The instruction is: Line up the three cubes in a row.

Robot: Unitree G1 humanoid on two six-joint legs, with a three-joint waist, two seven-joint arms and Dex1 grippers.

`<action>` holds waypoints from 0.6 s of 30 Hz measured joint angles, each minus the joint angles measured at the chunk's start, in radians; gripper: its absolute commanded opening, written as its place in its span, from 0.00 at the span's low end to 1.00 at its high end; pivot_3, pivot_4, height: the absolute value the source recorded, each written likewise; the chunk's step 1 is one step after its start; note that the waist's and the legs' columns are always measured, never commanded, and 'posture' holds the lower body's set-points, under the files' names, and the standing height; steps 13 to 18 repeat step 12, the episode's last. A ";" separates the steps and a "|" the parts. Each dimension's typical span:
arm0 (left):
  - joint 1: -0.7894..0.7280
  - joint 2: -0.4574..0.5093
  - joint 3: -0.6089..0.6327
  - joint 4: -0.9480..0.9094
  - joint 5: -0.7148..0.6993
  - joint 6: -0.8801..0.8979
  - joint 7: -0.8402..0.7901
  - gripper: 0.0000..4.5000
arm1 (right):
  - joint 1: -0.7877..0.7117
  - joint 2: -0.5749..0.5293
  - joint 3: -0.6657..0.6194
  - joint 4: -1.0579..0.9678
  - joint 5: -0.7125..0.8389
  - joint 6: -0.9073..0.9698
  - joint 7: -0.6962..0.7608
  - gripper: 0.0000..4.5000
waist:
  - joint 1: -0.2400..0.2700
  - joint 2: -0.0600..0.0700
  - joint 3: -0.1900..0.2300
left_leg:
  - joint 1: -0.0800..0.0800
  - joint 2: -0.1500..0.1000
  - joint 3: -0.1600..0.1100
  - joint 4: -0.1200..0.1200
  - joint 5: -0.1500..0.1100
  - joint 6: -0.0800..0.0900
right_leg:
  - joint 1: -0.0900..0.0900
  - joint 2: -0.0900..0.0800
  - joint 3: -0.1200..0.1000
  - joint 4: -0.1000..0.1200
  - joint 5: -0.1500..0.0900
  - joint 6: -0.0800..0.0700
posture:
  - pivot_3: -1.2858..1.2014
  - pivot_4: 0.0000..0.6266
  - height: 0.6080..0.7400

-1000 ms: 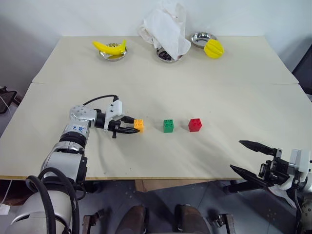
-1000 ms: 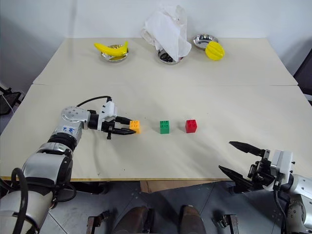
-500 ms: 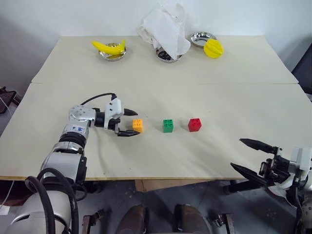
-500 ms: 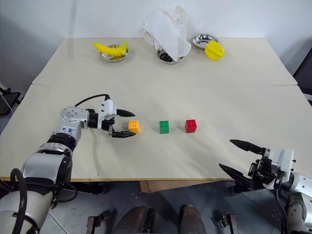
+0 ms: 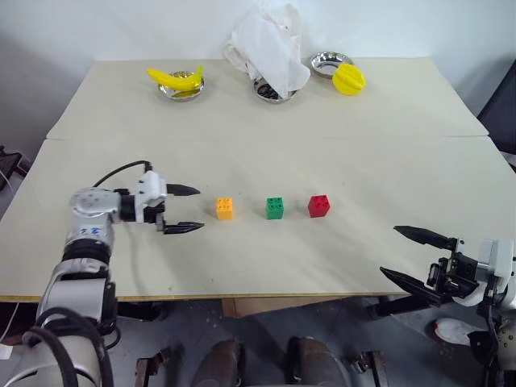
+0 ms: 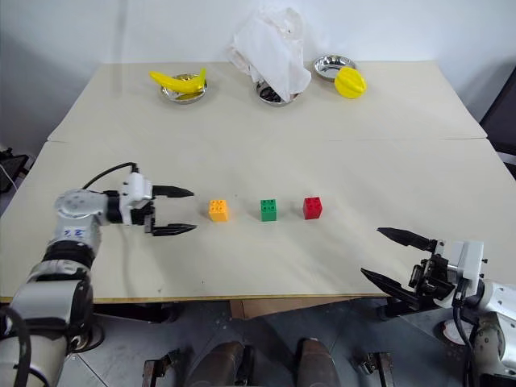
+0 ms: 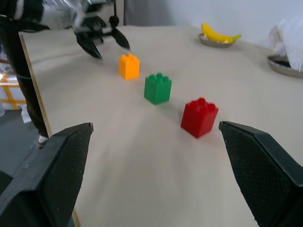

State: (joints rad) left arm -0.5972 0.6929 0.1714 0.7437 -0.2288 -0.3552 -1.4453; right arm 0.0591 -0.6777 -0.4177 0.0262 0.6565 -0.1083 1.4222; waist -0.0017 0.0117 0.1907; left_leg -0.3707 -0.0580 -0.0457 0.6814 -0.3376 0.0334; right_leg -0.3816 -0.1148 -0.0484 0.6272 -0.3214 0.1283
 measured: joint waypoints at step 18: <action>0.622 0.093 0.268 -0.559 -0.129 0.245 0.264 0.99 | -0.152 -0.067 0.020 0.310 -0.055 -0.094 0.102 1.00 | 0.028 0.001 0.000 | 0.002 0.001 -0.003 0.001 -0.001 -0.001 | 0.004 -0.001 0.000 -0.007 -0.001 -0.002 | 0.52 0.24 1.00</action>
